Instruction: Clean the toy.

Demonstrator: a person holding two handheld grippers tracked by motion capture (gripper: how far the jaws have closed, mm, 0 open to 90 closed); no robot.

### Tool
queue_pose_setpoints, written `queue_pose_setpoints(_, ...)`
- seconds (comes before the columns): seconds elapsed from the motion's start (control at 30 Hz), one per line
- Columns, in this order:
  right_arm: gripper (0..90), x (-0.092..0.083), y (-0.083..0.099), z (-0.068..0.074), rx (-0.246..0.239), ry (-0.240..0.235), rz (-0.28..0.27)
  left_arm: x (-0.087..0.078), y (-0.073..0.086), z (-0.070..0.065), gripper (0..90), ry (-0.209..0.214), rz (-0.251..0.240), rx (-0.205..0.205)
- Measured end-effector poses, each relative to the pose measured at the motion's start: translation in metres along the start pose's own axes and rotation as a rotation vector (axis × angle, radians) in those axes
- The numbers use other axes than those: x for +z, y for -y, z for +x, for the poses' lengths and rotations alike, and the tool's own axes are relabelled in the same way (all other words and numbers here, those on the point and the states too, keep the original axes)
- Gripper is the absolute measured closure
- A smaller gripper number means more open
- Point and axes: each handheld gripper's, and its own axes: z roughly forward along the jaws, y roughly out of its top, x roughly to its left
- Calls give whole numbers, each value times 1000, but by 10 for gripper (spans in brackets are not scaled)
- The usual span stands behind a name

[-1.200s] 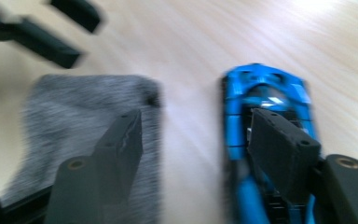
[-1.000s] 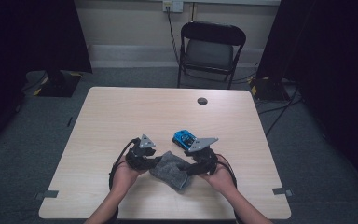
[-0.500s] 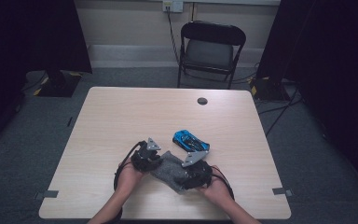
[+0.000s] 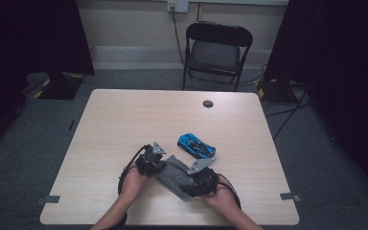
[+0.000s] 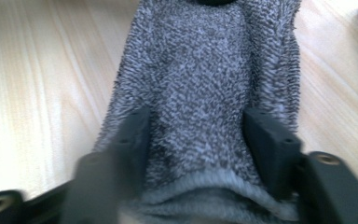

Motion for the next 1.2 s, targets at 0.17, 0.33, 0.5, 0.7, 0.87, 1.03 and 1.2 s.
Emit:
queue_pose_setpoints(0.17,660,-1,0,2,-1,-14,0,-1,-1,-1,586,-40,-24,9)
queue_pose_setpoints(0.33,731,-2,-2,1,33,-32,16,-9,-6,1,320,-42,-77,47)
queue_pose_setpoints(0.5,759,-4,-1,-4,62,-62,5,-12,-13,2,177,-8,-117,51)
queue_pose_setpoints(0.7,763,-28,6,-15,56,-34,24,-7,-26,3,155,-13,-139,51)
queue_pose_setpoints(0.87,761,-55,13,-24,78,-19,-13,2,-41,-1,158,24,-158,57)
queue_pose_setpoints(1.03,761,-88,25,-38,131,45,-50,14,-59,-6,160,49,-146,69)
queue_pose_setpoints(1.2,760,-116,46,-59,231,135,-93,34,-83,-10,166,88,-150,41)
